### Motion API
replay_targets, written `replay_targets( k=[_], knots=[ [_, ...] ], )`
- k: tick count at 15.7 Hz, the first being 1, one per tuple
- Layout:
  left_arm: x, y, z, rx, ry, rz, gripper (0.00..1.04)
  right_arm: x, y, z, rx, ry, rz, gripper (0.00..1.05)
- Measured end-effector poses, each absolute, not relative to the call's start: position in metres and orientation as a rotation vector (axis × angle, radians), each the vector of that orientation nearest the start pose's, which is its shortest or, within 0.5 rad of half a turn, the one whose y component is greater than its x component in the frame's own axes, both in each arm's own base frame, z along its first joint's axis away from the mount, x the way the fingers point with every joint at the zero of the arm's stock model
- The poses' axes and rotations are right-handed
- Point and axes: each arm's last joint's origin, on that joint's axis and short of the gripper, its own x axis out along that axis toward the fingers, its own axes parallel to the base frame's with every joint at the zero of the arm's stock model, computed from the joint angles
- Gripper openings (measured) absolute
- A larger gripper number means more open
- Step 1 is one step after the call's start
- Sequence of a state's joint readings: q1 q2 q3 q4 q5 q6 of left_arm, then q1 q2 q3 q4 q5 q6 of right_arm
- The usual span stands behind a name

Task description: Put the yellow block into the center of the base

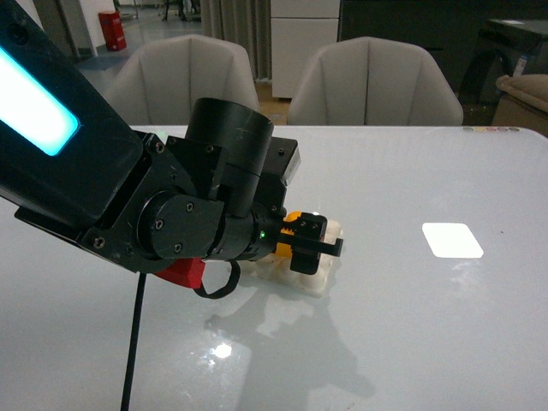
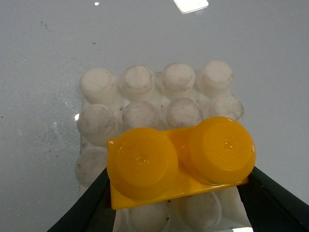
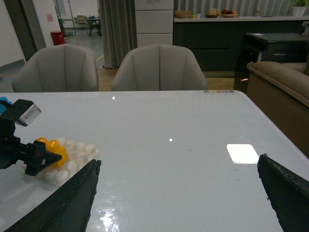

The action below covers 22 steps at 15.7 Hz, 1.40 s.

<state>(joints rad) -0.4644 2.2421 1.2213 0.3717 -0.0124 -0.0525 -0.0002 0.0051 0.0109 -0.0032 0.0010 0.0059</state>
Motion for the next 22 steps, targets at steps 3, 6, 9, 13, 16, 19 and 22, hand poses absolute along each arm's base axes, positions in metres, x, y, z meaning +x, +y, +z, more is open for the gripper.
replay_targets(
  k=[3,6,9,13,16,19,22],
  knots=[
    [0.398,-0.193,0.075,0.099,0.661,-0.442,0.65,0.097,0.000,0.167,0.006,-0.002,-0.001,0.98],
    [0.401,-0.194,0.079,0.111,0.684,-0.506,0.65,0.097,0.000,0.167,0.006,-0.002,-0.001,0.98],
    [0.410,-0.194,0.077,0.140,0.687,-0.538,0.65,0.097,0.000,0.167,0.006,-0.002,-0.001,0.98],
    [0.413,-0.186,0.076,0.125,0.703,-0.531,0.65,0.097,0.000,0.167,0.006,-0.002,-0.001,0.98],
    [0.409,-0.183,0.071,0.115,0.731,-0.546,0.65,0.097,0.000,0.166,0.006,-0.002,-0.001,0.98],
    [0.409,-0.183,0.069,0.115,0.732,-0.546,0.65,0.097,0.000,0.166,0.006,-0.002,-0.001,0.98],
    [0.409,-0.183,0.065,0.113,0.738,-0.542,0.68,0.097,0.000,0.167,0.006,-0.002,-0.001,0.98]
  ],
)
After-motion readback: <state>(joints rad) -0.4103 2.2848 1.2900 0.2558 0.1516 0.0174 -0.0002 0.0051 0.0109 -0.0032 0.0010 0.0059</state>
